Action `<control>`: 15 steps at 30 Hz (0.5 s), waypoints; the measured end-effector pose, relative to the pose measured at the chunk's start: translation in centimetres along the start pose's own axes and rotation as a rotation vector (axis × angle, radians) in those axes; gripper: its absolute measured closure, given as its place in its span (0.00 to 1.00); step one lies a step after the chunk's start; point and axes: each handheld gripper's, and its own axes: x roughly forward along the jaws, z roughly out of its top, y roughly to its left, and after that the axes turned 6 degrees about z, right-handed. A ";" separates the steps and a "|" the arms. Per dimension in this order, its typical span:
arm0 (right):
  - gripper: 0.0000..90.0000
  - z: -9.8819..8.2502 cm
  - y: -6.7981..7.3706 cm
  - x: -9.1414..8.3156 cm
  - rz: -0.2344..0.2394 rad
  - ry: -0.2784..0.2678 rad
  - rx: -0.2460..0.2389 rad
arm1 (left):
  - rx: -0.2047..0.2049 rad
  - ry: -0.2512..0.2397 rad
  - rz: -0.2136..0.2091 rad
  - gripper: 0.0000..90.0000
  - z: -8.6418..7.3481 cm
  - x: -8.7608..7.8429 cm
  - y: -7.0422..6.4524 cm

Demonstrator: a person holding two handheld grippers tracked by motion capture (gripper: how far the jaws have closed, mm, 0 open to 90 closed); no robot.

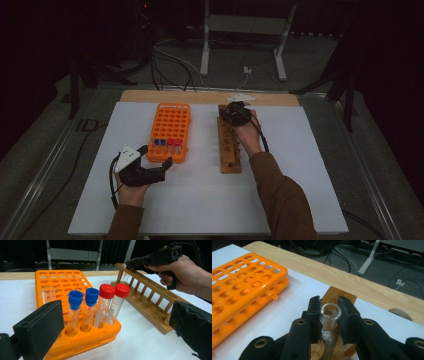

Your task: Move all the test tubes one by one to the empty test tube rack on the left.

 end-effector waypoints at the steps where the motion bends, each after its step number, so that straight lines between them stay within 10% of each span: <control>1: 0.84 0.0 0.0 0.0 0.001 0.000 0.003 | -0.003 0.001 0.002 0.01 0.0 0.0 0.0; 15: 0.85 1.1 0.9 -2.6 -0.018 -0.105 0.012 | -0.010 0.002 0.006 0.01 -0.1 0.1 0.1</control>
